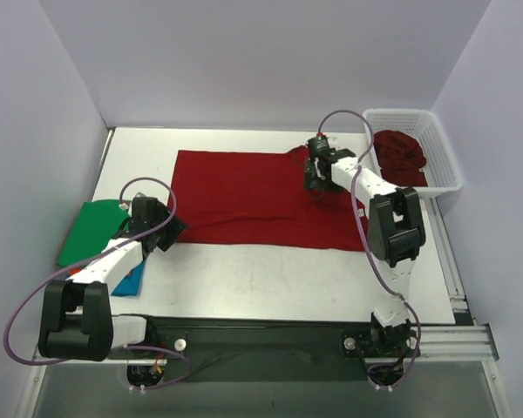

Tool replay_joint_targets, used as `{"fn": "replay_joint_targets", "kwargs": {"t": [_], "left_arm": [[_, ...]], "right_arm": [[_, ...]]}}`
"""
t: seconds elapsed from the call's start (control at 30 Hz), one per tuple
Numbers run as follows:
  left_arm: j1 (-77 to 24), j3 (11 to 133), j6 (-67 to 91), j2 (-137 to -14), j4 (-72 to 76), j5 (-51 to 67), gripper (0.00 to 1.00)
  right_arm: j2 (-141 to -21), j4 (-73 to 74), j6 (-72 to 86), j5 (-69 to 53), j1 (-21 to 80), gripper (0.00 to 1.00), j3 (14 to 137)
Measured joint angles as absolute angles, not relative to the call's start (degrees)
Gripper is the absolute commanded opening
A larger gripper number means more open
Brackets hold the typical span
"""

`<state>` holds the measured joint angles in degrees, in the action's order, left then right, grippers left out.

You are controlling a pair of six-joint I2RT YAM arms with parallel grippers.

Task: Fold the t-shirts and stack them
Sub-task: Fold the flattened tshirt in 1/3 of the way

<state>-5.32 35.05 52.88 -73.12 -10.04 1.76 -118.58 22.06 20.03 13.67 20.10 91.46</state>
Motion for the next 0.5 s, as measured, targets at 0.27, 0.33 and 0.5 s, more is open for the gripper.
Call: {"fn": "replay_joint_targets", "kwargs": {"t": [0.27,0.33,0.5], "left_arm": [[-6.81,33.74,52.71,-69.63,-12.49,-4.16,0.63],[-7.40,33.56,52.73,-68.66,-13.47,-6.15,0.62],[-7.70,33.45,52.82,-68.16,-16.43,-11.40,0.62]], "right_arm": [[-96.31,19.68,28.25,5.43,14.02,0.61,76.58],[-89.91,17.98,30.57,3.11,13.06,0.60,70.72],[-77.73,13.65,36.47,-3.62,10.22,0.58,54.26]]}}
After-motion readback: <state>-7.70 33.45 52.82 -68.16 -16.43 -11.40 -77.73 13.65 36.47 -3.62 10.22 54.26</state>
